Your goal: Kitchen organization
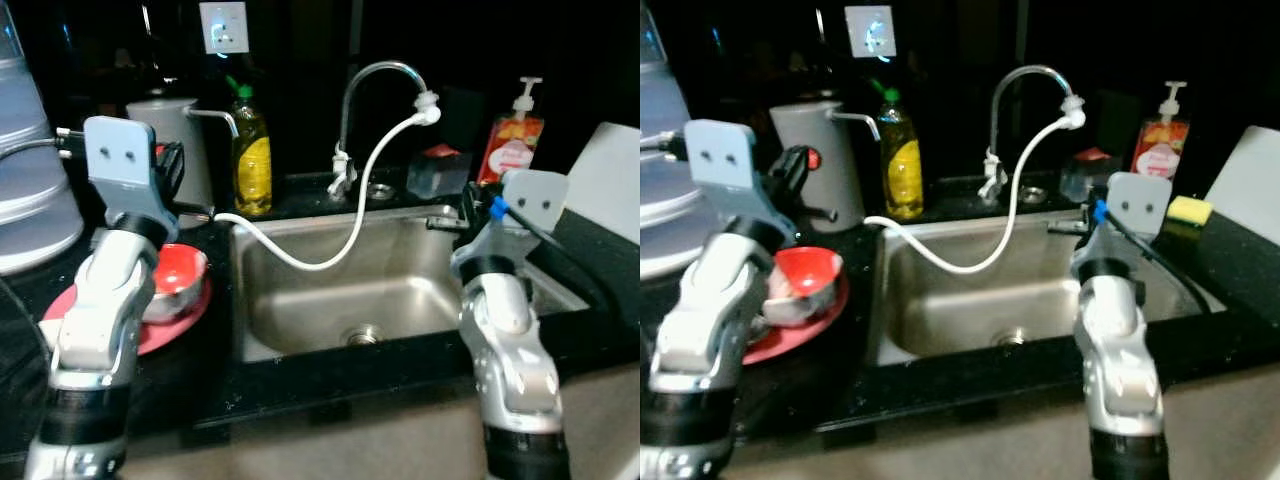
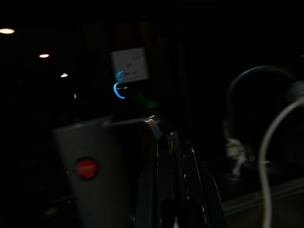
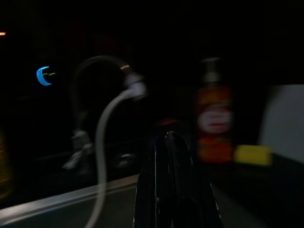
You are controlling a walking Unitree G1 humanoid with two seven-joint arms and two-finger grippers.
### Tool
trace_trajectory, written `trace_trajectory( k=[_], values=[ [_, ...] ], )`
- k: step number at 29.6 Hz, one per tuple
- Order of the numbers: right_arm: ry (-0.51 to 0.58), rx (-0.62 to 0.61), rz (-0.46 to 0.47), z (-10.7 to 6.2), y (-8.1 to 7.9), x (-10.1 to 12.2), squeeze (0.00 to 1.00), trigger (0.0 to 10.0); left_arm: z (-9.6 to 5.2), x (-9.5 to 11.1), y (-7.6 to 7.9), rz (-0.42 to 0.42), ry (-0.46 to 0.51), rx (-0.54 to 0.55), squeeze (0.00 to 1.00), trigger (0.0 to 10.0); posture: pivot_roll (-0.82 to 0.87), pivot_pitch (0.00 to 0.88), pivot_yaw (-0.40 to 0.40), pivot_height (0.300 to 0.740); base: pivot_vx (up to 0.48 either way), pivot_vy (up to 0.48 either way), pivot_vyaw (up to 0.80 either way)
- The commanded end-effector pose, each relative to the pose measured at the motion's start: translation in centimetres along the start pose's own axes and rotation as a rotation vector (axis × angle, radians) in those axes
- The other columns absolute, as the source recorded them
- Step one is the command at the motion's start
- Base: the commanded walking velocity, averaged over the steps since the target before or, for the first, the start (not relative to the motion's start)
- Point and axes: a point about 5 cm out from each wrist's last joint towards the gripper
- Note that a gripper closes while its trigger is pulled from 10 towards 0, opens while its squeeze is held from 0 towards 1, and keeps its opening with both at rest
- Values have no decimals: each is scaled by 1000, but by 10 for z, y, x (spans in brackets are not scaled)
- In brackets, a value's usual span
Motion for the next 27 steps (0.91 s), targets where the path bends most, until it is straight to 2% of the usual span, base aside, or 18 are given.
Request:
trace_trajectory(
  k=[1, 11, 16, 17, 19, 20, 21, 23, 27],
  values=[
    [-6, 1, 11, 0, -1, 0, 0, 10000, 0, -1, -3, 3, -1, 19, 0, 10000, -77, 21, 19, 740, 0, 0, 0],
    [-9, 5, 11, -1, -1, -1, 0, 10000, -1, -2, -5, 3, -20, 40, 0, 10000, -75, 22, 19, 740, 0, 0, 0],
    [-25, 25, 10, -3, -4, -5, 0, 10000, -6, -12, -6, 56, -139, 60, 0, 10000, -71, 29, 22, 740, 0, 0, 0],
    [-33, 36, 11, -4, -5, -7, 0, 10000, -9, -16, -5, 34, -174, 58, 0, 10000, -68, 32, 21, 740, 0, 0, 0],
    [-33, 36, 11, -4, -5, -7, 0, 10000, -9, -16, -5, 34, -174, 58, 0, 10000, -68, 32, 21, 740, 0, 0, 0],
    [-59, 104, 24, -7, -15, -13, 0, 10000, -24, -24, 8, 45, -280, 28, 0, 10000, -49, 37, 17, 740, 0, 0, 0],
    [-59, 104, 24, -7, -15, -13, 0, 10000, -24, -24, 8, 45, -280, 28, 0, 10000, -49, 37, 17, 740, 0, 0, 0],
    [-69, 159, 31, -8, -23, -16, 0, 10000, -34, -31, 16, 91, -369, 10, 0, 10000, -41, 37, 14, 740, 0, 0, 0],
    [-62, 204, 44, -5, -36, -15, 0, 10000, -32, -32, 26, 80, -436, 46, 0, 10000, -39, 40, 12, 740, 0, 0, 0]
  ],
)
Point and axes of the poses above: a point about 5 cm out from each wrist's last joint towards the gripper, its own z axis pointing out of the wrist towards the gripper, its own x axis along the axis of the wrist's last joint, y = z × x, and after that the axes turned 8 degrees about -z, right-handed
